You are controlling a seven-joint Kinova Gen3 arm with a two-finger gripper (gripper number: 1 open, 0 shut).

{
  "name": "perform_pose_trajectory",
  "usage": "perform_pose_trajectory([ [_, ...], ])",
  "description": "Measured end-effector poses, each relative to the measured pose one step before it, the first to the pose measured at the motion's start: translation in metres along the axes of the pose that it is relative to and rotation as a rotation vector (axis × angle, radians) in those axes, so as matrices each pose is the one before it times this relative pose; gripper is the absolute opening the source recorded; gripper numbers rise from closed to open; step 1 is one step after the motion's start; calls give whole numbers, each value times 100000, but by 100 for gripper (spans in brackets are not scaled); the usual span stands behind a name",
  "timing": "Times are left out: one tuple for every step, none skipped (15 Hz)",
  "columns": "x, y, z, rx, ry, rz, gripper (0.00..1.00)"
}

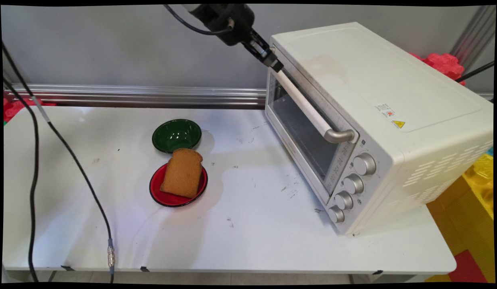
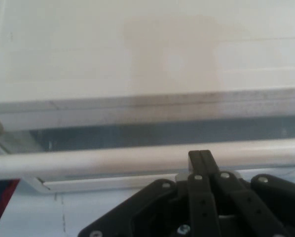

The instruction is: Open the oven

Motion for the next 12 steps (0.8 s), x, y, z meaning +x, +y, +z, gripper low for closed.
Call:
perform_pose_trajectory([
  [257,-44,602,-12,-96,245,0],
  [200,-1,488,-151,-84,202,0],
  [218,51,621,-423,-65,174,0],
  [165,52,432,-300,4,201,0],
  [174,28,480,-281,-27,223,0],
  [141,3,442,-136,-5,207,0],
  [124,-27,391,-63,66,134,0],
  [127,-58,453,14,40,153,0],
  [89,-49,296,65,69,153,0],
  [79,-44,310,68,-13,153,0],
  [58,-66,349,128,-86,114,0],
  [52,-52,390,59,-128,157,0],
])
